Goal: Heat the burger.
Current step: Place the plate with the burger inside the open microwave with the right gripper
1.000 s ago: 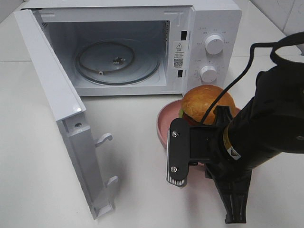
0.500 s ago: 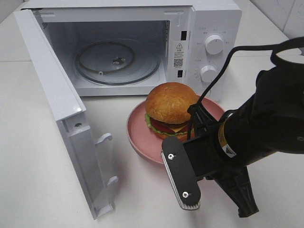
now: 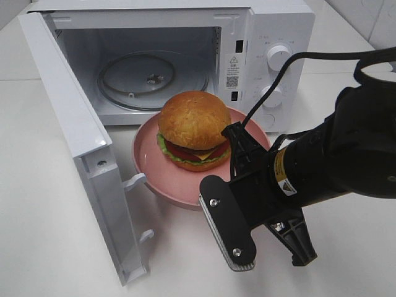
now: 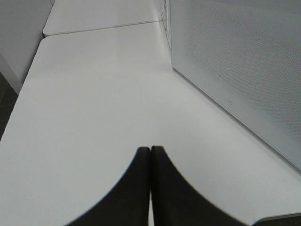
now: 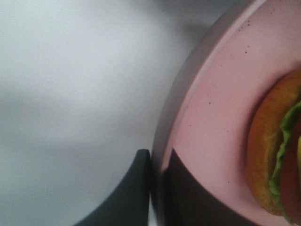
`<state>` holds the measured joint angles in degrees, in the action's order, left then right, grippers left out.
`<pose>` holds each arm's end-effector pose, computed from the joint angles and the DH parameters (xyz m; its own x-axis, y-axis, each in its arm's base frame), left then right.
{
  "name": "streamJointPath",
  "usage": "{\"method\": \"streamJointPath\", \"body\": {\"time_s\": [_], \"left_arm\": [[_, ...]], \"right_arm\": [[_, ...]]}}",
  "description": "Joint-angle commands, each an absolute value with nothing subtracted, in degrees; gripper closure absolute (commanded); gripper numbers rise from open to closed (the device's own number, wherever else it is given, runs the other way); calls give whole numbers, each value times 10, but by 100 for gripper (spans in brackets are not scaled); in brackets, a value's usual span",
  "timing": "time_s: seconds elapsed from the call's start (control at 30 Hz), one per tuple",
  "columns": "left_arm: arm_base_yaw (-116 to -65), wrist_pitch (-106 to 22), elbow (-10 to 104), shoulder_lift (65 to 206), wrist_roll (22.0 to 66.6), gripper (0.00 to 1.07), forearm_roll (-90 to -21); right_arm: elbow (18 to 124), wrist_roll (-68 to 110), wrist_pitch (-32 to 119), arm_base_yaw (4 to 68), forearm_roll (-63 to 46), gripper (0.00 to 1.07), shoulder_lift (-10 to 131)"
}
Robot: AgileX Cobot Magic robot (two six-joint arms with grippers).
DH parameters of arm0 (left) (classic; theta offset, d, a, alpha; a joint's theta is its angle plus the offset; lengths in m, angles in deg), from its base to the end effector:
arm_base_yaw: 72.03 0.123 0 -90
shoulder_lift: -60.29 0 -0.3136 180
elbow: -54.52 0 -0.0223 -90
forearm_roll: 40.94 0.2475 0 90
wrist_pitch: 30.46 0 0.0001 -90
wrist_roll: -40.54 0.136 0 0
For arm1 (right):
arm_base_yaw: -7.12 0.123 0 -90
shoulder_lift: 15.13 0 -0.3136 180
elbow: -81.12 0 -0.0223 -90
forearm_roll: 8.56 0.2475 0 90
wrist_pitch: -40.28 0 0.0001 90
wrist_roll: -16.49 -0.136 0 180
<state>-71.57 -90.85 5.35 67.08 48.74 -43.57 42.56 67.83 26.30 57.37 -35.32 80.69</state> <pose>0.0030 -0.0054 0.2567 -0.4369 0.1165 -0.8919 0.0808 0.9926 0.0901 0.2020 0.2196 0.1645 0.5921 -0.8053 -0.0300 -0.6811 -0.4802 -0.5527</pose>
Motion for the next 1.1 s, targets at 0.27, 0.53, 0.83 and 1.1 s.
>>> {"method": "streamJointPath", "body": {"time_s": [0.27,0.53,0.83,1.1], "left_arm": [[-715,-901,51,659,483,106,-435],[-715,-901,51,659,483,106,-435],[-715,-901,51,659,483,106,-435],[-715,-901,51,659,483,106,-435]], "right_arm": [[429,695,347,571,-366,107,801],[449,711,344,571,-365,107,827],[489,729,346,571,-365,107,860],[511,753,343,551,-364,107,861]]}}
